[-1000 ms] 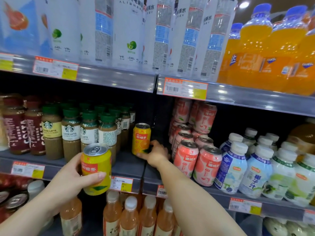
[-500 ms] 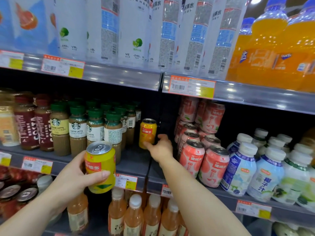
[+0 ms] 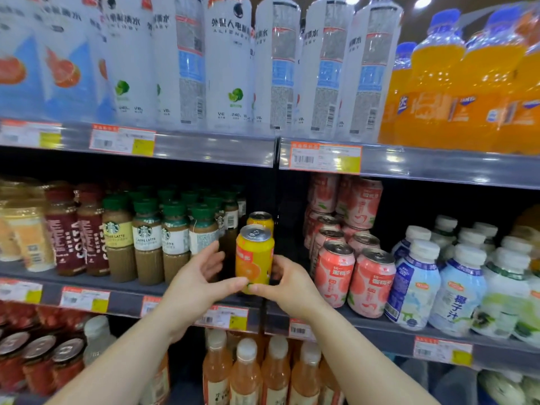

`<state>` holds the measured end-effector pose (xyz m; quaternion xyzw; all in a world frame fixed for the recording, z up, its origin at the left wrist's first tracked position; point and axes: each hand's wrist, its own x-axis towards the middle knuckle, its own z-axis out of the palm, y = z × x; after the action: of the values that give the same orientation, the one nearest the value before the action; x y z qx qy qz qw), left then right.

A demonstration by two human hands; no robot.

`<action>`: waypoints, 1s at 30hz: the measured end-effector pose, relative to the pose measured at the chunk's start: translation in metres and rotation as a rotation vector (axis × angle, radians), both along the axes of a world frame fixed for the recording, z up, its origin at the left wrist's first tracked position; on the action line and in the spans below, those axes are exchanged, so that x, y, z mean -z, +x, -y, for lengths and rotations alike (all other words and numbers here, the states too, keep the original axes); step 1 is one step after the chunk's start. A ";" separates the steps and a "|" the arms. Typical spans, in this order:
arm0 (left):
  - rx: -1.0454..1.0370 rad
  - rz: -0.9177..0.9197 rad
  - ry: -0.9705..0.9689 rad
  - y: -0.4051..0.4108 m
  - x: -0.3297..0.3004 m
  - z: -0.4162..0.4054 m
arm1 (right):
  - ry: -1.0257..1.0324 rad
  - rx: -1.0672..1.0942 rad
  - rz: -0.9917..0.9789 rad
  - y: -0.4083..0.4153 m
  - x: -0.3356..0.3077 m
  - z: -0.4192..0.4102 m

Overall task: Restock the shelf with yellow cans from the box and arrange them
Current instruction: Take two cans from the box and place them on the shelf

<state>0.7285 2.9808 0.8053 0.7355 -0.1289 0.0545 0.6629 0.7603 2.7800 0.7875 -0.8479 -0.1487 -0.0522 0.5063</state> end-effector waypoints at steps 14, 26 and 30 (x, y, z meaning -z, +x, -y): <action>-0.029 -0.027 -0.057 -0.017 0.018 -0.044 | -0.322 0.215 -0.141 0.076 0.021 -0.007; -0.069 -0.043 -0.029 -0.020 0.024 -0.065 | -0.381 0.261 -0.173 0.089 0.018 -0.011; -0.057 -0.064 -0.011 -0.019 0.028 -0.070 | -0.412 0.266 -0.177 0.091 0.018 -0.010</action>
<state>0.7097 3.0510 0.7770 0.7366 -0.0863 0.0504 0.6689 0.8516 2.7905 0.7694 -0.9465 0.0015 -0.0125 0.3226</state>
